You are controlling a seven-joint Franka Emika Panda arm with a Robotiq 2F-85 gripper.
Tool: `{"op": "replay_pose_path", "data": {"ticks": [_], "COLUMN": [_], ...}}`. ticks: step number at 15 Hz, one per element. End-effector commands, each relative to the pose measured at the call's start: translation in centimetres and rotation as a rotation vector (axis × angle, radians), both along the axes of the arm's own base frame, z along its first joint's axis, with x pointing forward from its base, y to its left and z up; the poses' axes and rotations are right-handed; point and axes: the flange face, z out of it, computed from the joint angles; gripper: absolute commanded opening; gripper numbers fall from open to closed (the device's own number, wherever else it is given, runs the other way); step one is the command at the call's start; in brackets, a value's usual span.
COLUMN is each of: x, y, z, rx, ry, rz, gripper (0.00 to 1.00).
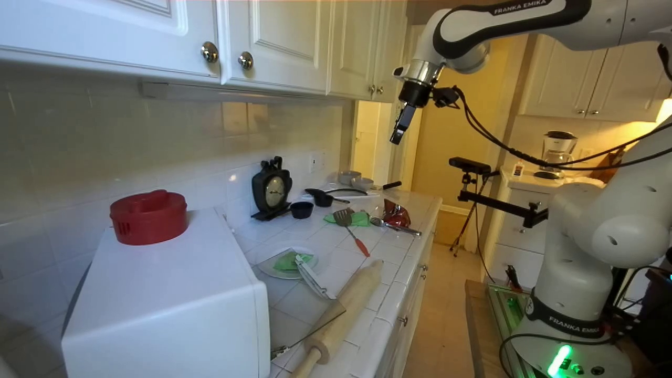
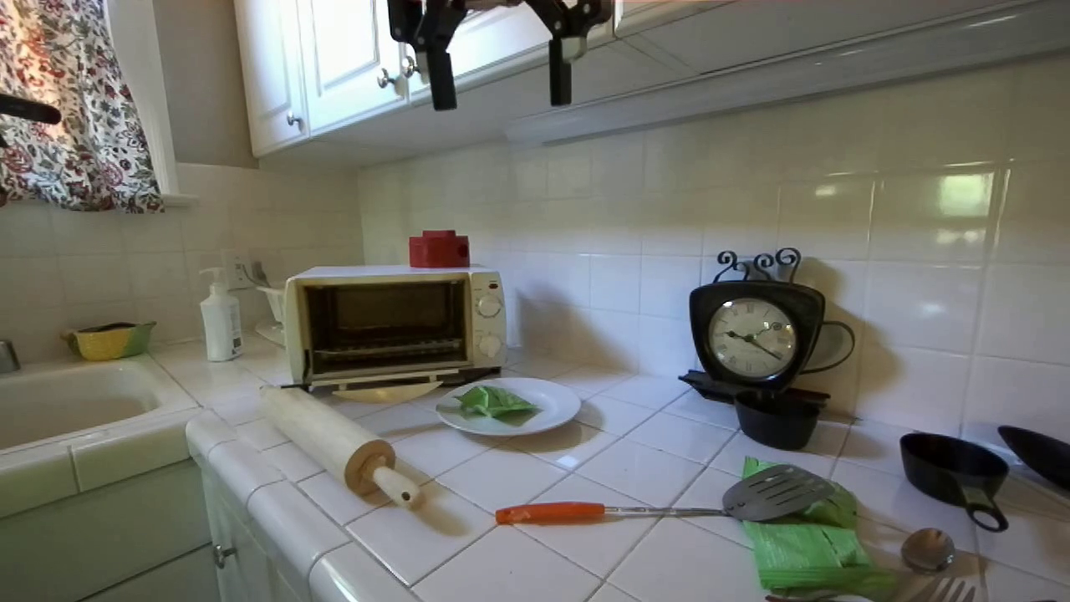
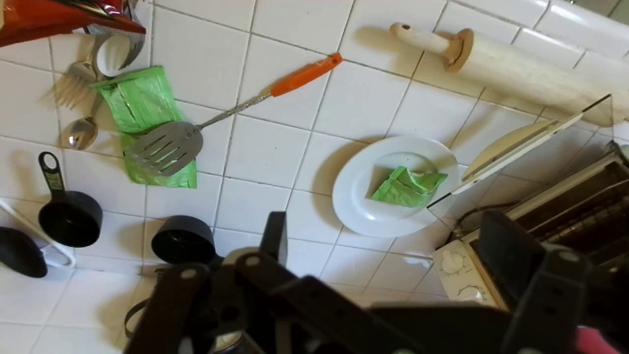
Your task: Move the green packet from the plate to the mini oven
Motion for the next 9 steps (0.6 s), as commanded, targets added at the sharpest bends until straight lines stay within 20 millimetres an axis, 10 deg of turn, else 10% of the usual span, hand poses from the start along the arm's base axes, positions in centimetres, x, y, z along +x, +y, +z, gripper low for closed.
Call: {"op": "replay_pose_path", "data": {"ticks": [1,9], "x": [0.8,6.2], "y": [-1.2,-1.4], "z": [-2.3,-9.4], "rx": [0.09,0.273], "ry": [-0.1,-0.152], "rz": [-0.095,-0.155], "gripper": [1.0,1.0]}}
